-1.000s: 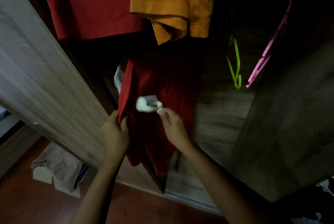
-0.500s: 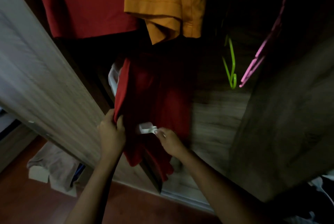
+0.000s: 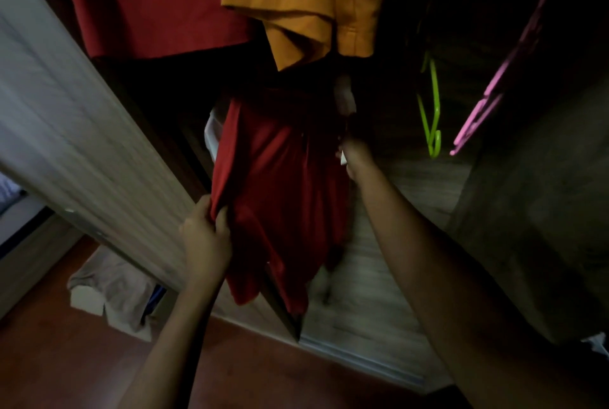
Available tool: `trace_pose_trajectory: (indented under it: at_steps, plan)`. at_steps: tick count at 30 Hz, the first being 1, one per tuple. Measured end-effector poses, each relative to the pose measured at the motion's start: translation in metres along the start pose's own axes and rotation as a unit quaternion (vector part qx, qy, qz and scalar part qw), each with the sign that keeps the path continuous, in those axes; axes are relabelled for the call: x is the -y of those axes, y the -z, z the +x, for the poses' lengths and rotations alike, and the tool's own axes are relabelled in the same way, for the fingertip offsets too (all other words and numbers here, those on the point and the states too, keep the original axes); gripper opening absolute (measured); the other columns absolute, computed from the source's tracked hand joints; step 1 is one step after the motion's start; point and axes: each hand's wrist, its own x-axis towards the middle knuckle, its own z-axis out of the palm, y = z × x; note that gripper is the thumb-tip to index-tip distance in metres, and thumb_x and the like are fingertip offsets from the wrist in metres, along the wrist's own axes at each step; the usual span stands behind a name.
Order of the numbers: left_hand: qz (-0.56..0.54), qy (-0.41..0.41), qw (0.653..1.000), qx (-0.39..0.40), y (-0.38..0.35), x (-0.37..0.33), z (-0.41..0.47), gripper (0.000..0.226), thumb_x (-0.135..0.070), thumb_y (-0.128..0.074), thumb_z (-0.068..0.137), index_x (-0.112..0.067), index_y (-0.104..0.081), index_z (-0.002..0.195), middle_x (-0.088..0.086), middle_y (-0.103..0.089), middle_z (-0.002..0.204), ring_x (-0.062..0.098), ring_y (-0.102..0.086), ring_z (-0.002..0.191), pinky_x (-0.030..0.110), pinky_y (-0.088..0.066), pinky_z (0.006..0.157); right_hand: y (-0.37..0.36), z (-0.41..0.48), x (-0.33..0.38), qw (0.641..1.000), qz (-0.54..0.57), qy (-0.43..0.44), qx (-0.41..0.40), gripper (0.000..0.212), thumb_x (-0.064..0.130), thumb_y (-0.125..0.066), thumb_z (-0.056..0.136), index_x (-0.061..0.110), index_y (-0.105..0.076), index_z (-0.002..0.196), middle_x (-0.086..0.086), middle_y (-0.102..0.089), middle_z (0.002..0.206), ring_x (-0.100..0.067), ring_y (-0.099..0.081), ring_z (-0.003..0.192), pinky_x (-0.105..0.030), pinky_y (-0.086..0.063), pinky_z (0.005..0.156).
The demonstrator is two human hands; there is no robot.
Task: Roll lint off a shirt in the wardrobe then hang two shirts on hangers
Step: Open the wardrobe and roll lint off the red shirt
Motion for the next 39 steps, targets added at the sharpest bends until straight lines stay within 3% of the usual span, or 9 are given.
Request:
trace_pose_trajectory:
  at_steps: [6, 9, 12, 15, 20, 24, 26, 32, 39]
  plan:
    - [0.008, 0.012, 1.0, -0.004, -0.005, 0.001, 0.002, 0.017, 0.001, -0.053, 0.092, -0.012, -0.054, 0.081, -0.001, -0.047, 0.061, 0.004, -0.043, 0.054, 0.012, -0.03, 0.05, -0.009, -0.001, -0.079, 0.978, -0.2, 0.046, 0.037, 0.033, 0.034, -0.037, 0.104, 0.013, -0.057, 0.087, -0.001, -0.049, 0.056, -0.002, -0.041, 0.027, -0.02, -0.032, 0.038]
    - [0.0, 0.016, 1.0, -0.002, -0.006, 0.001, 0.002, 0.017, 0.002, -0.051, 0.093, -0.011, -0.054, 0.082, -0.004, -0.047, 0.062, 0.006, -0.044, 0.055, 0.007, -0.032, 0.051, -0.001, -0.029, -0.138, 0.953, -0.266, -0.05, 0.135, 0.032, 0.032, -0.039, 0.103, 0.011, -0.062, 0.101, -0.002, -0.049, 0.061, -0.007, -0.041, 0.034, -0.016, -0.031, 0.034]
    - [-0.002, 0.023, 1.0, 0.002, -0.008, 0.005, 0.004, 0.014, 0.001, -0.051, 0.094, -0.006, -0.057, 0.084, 0.004, -0.052, 0.065, 0.008, -0.045, 0.055, 0.011, -0.031, 0.052, 0.006, -0.044, -0.156, 0.942, -0.265, -0.102, 0.179, 0.03, 0.034, -0.04, 0.102, 0.013, -0.062, 0.106, 0.0, -0.049, 0.063, -0.01, -0.04, 0.043, -0.016, -0.032, 0.036]
    - [0.002, 0.026, 1.0, 0.001, -0.008, 0.008, 0.005, 0.014, 0.0, -0.051, 0.093, -0.006, -0.055, 0.081, 0.007, -0.051, 0.063, 0.01, -0.044, 0.053, 0.024, -0.032, 0.051, 0.004, -0.029, -0.136, 0.965, -0.225, -0.071, 0.116, 0.028, 0.033, -0.041, 0.102, 0.014, -0.061, 0.094, -0.001, -0.047, 0.059, -0.013, -0.039, 0.041, -0.016, -0.029, 0.036]
    - [0.004, 0.026, 1.0, 0.003, -0.009, 0.004, 0.002, 0.017, 0.001, -0.052, 0.093, -0.01, -0.053, 0.081, 0.003, -0.049, 0.061, 0.009, -0.044, 0.053, 0.01, -0.033, 0.051, 0.01, 0.018, -0.059, 0.979, -0.201, 0.006, 0.035, 0.033, 0.033, -0.039, 0.102, 0.022, -0.051, 0.073, 0.002, -0.05, 0.064, -0.011, -0.045, 0.048, -0.023, -0.036, 0.033]
    - [0.007, 0.027, 1.0, 0.008, -0.013, 0.007, 0.001, 0.013, -0.001, -0.051, 0.094, -0.006, -0.058, 0.083, 0.011, -0.054, 0.065, 0.012, -0.046, 0.054, 0.02, -0.034, 0.052, 0.027, 0.032, -0.022, 0.982, -0.184, -0.028, 0.037, 0.029, 0.027, -0.039, 0.1, 0.027, -0.042, 0.072, 0.01, -0.045, 0.077, -0.003, -0.043, 0.064, -0.02, -0.04, 0.056]
    - [0.016, 0.023, 1.0, 0.007, -0.014, 0.007, 0.001, 0.012, -0.001, -0.051, 0.094, -0.006, -0.059, 0.086, 0.009, -0.054, 0.065, 0.01, -0.046, 0.054, 0.013, -0.032, 0.052, 0.026, 0.035, -0.02, 0.983, -0.177, -0.033, 0.042, 0.027, 0.028, -0.041, 0.1, 0.028, -0.043, 0.073, 0.01, -0.045, 0.077, -0.003, -0.042, 0.065, -0.021, -0.037, 0.06]
    - [0.024, 0.023, 0.999, 0.012, -0.015, 0.008, 0.001, 0.012, -0.002, -0.051, 0.095, -0.008, -0.058, 0.087, 0.006, -0.054, 0.065, 0.008, -0.047, 0.054, 0.022, -0.033, 0.051, -0.003, 0.003, -0.083, 0.982, -0.178, 0.037, 0.053, 0.031, 0.04, -0.037, 0.103, 0.021, -0.054, 0.086, 0.001, -0.046, 0.058, -0.007, -0.04, 0.035, -0.019, -0.031, 0.036]
    - [0.02, 0.028, 0.999, 0.013, -0.013, 0.012, 0.007, 0.016, -0.001, -0.052, 0.094, -0.013, -0.054, 0.085, -0.001, -0.048, 0.061, 0.008, -0.045, 0.053, 0.011, -0.034, 0.05, 0.011, -0.09, -0.162, 0.958, -0.23, 0.058, 0.162, 0.035, 0.035, -0.047, 0.1, 0.007, -0.065, 0.092, 0.0, -0.043, 0.058, -0.009, -0.04, 0.046, -0.03, -0.033, 0.051]
